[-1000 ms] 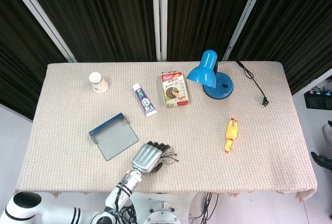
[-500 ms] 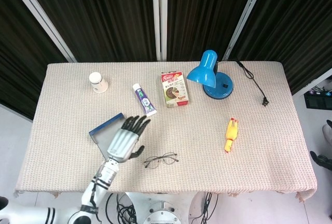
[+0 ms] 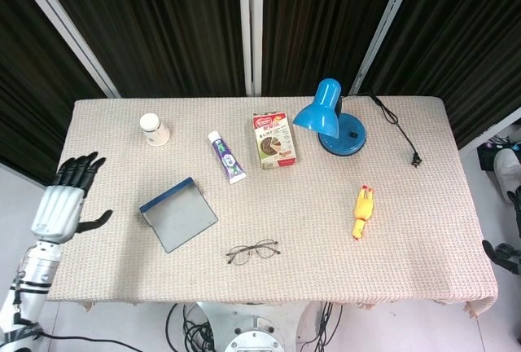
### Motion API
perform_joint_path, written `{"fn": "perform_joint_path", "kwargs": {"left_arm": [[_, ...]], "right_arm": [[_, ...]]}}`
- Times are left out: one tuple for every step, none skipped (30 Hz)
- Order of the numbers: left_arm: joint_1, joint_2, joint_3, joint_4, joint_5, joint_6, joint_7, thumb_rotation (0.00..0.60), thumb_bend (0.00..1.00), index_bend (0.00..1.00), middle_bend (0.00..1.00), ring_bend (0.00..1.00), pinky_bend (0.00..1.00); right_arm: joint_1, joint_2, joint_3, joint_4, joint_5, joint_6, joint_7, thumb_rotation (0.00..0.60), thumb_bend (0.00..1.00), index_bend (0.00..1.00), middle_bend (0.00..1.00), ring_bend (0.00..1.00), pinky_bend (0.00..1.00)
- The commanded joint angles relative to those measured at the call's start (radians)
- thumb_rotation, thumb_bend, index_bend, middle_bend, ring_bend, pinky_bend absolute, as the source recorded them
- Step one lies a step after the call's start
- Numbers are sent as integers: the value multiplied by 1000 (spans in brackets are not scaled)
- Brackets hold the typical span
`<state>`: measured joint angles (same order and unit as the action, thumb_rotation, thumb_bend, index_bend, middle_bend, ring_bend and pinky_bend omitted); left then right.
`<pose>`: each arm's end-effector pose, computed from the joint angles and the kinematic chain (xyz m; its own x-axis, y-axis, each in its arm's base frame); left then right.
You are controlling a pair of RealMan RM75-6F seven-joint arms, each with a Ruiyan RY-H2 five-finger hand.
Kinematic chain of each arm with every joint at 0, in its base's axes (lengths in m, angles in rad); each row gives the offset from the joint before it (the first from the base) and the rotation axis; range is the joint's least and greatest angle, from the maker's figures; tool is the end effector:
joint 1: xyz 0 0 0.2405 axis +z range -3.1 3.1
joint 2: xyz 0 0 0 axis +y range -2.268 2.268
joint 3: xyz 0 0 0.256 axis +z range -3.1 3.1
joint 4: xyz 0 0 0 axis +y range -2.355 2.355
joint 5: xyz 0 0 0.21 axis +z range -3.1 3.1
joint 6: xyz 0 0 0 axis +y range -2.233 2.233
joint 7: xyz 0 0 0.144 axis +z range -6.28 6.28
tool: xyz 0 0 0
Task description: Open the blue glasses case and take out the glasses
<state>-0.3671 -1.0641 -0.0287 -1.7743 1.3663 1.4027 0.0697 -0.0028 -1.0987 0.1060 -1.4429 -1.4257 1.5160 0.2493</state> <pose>-0.2457 0.2506 0.1535 0.3605 0.0217 0.9325 0.9228 -0.1541 -0.3531 -0.3613 -0.1630 0.2033 0.3371 0.0872 0.9374 -0.9356 0.1423 0.3231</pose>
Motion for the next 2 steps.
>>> {"fn": "perform_joint_path", "kwargs": {"left_arm": [[59, 40, 34, 80, 35, 7, -97, 600, 208, 61, 0, 0, 0], [63, 36, 36, 92, 42, 7, -106, 600, 208, 61, 0, 0, 0]], "right_arm": [[1, -3, -1, -10, 2, -4, -14, 600, 176, 0, 0, 0, 0], [2, -3, -1, -13, 0, -5, -19, 600, 176, 0, 0, 0, 0]]}}
